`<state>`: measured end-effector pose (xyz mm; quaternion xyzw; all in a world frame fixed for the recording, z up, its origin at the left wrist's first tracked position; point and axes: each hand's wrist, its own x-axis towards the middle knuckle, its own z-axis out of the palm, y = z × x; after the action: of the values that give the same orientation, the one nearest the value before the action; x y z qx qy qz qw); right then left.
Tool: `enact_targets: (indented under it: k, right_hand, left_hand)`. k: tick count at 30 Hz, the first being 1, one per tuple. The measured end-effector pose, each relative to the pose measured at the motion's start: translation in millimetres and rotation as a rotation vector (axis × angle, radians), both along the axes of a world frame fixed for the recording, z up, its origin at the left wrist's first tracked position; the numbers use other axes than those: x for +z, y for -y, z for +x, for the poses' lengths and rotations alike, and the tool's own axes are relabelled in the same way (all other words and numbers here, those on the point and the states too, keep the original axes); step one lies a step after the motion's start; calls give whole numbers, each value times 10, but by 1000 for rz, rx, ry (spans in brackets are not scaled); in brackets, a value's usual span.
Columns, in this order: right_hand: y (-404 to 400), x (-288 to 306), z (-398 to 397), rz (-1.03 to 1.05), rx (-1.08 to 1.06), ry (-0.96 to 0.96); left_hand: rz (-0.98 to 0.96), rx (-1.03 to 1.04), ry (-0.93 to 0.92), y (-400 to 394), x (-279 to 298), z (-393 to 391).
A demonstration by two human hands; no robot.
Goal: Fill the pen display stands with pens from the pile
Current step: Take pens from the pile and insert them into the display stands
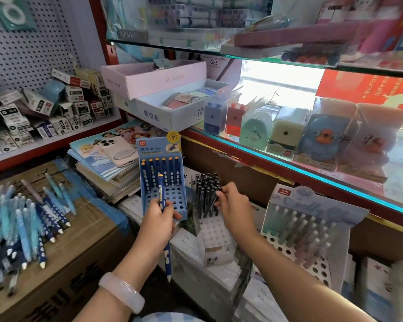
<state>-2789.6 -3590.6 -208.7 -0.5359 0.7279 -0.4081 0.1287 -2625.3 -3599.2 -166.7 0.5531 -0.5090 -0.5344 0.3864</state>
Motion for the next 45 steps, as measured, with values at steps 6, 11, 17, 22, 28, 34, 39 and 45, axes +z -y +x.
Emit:
enact_targets:
  k: [6, 11, 17, 22, 28, 34, 39, 45]
  right_hand:
    - [93, -44, 55, 116, 58, -47]
    - [112, -58, 100, 152, 59, -34]
    - [-20, 59, 27, 170, 71, 40]
    - [-169, 484, 175, -19, 153, 520]
    - [-159, 660, 461, 201, 346, 535]
    - [-145, 583, 645, 207, 417, 608]
    - [-9, 588, 718, 128, 384, 504]
    - [457, 694, 676, -28, 273, 416]
  left_hand:
    - [14, -10, 5, -19, -27, -9]
    - [18, -81, -76, -85, 13, 46]
    - [31, -159, -147, -98, 28, 91]
    - [62, -201, -173, -85, 49, 44]
    - [13, -221, -119, -185, 76, 124]
    - [-25, -192, -34, -132, 19, 271]
    - [-13, -110, -56, -8, -1, 454]
    - [-143, 21, 43, 297, 147, 856]
